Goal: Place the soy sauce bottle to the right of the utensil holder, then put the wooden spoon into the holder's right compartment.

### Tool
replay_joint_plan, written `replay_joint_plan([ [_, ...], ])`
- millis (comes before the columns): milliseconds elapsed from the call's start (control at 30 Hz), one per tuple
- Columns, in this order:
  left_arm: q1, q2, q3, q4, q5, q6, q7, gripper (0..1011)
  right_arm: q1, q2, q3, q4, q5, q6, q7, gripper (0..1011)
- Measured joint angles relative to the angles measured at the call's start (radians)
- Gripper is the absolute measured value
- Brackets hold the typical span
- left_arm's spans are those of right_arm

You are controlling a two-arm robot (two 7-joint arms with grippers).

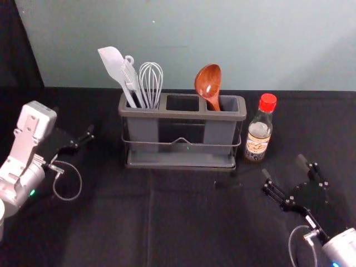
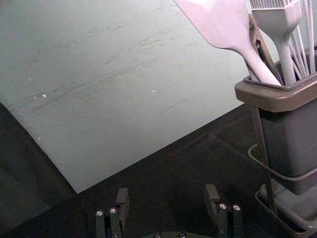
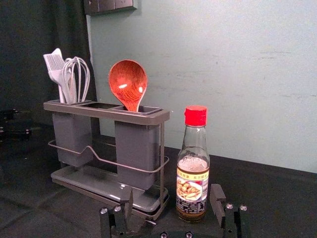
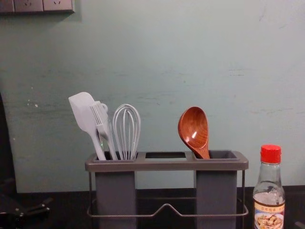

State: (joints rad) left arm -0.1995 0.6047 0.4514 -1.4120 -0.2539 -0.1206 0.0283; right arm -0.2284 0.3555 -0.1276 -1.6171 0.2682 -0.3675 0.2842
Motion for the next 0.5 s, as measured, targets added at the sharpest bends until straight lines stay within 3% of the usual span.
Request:
replay_joint_plan([
  [500, 0.000, 0.000, 0.000, 0.000, 0.000, 0.000, 0.000, 1005, -0.004, 0.003, 0.002, -0.007, 0.006, 0.007, 0.001, 1003],
])
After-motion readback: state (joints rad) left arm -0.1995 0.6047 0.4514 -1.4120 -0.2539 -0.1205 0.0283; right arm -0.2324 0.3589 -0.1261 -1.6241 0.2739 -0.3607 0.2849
